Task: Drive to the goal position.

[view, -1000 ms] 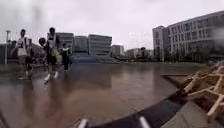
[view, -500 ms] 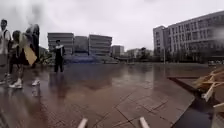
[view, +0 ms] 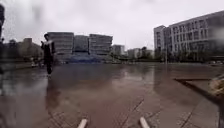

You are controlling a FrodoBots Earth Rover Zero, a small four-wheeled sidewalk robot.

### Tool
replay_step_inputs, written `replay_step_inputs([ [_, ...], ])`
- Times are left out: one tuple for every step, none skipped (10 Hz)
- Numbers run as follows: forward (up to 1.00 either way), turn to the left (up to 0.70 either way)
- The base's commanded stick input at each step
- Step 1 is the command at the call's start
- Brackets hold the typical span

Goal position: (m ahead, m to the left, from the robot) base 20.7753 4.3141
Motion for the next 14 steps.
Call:
replay_step_inputs([
  [1.0, 0.04],
  [1.0, 0.02],
  [1.0, 0.02],
  [1.0, 0.02],
  [1.0, 0.02],
  [1.0, 0.03],
  [1.0, 0.02],
  [1.0, 0.02],
  [1.0, 0.04],
  [1.0, 0.16],
  [1.0, 0.39],
  [1.0, 0.4],
  [1.0, 0.4],
  [1.0, 0.4],
])
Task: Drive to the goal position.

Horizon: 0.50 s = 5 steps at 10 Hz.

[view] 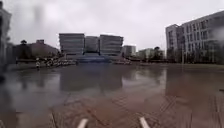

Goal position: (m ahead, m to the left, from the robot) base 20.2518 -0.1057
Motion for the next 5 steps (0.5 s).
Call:
replay_step_inputs([
  [1.0, 0.4],
  [1.0, 0.4],
  [1.0, 0.4],
  [1.0, 0.39],
  [1.0, 0.37],
])
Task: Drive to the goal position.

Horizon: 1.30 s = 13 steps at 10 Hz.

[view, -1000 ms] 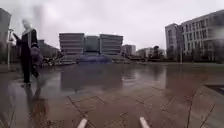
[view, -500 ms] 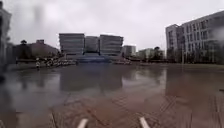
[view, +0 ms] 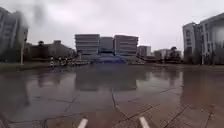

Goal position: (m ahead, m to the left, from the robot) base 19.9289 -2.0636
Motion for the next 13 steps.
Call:
replay_step_inputs([
  [1.0, 0.02],
  [1.0, 0.0],
  [1.0, 0.0],
  [1.0, 0.0],
  [1.0, 0.0],
  [1.0, 0.0],
  [1.0, 0.0],
  [1.0, 0.0],
  [1.0, 0.0],
  [1.0, 0.0],
  [1.0, 0.0],
  [1.0, -0.26],
  [1.0, -0.29],
])
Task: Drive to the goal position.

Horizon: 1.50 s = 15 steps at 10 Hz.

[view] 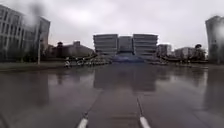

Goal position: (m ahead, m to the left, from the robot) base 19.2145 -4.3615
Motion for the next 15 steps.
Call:
replay_step_inputs([
  [1.0, -0.15],
  [1.0, 0.0],
  [1.0, 0.0],
  [1.0, 0.0],
  [1.0, 0.0],
  [1.0, 0.0],
  [1.0, 0.0],
  [1.0, 0.0],
  [1.0, 0.0],
  [1.0, 0.0],
  [1.0, -0.01],
  [1.0, -0.1],
  [1.0, -0.31],
  [1.0, -0.24],
  [1.0, 0.0],
])
